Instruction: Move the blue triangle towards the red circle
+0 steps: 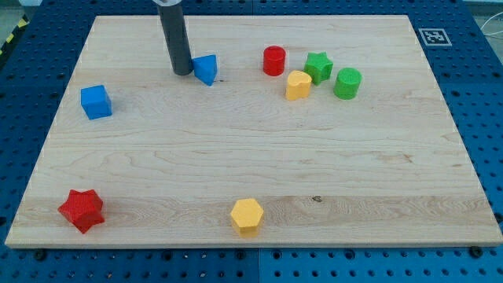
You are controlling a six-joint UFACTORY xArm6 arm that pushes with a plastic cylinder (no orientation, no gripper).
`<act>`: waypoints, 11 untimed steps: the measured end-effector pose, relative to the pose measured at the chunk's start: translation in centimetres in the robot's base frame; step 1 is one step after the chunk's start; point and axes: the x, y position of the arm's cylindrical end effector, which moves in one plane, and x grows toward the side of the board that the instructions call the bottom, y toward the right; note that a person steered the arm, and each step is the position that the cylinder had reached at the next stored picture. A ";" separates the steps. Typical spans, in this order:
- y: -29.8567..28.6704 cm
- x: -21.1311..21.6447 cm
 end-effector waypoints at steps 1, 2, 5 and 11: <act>1.4 0.0; 3.5 0.0; 3.4 4.1; 6.9 2.8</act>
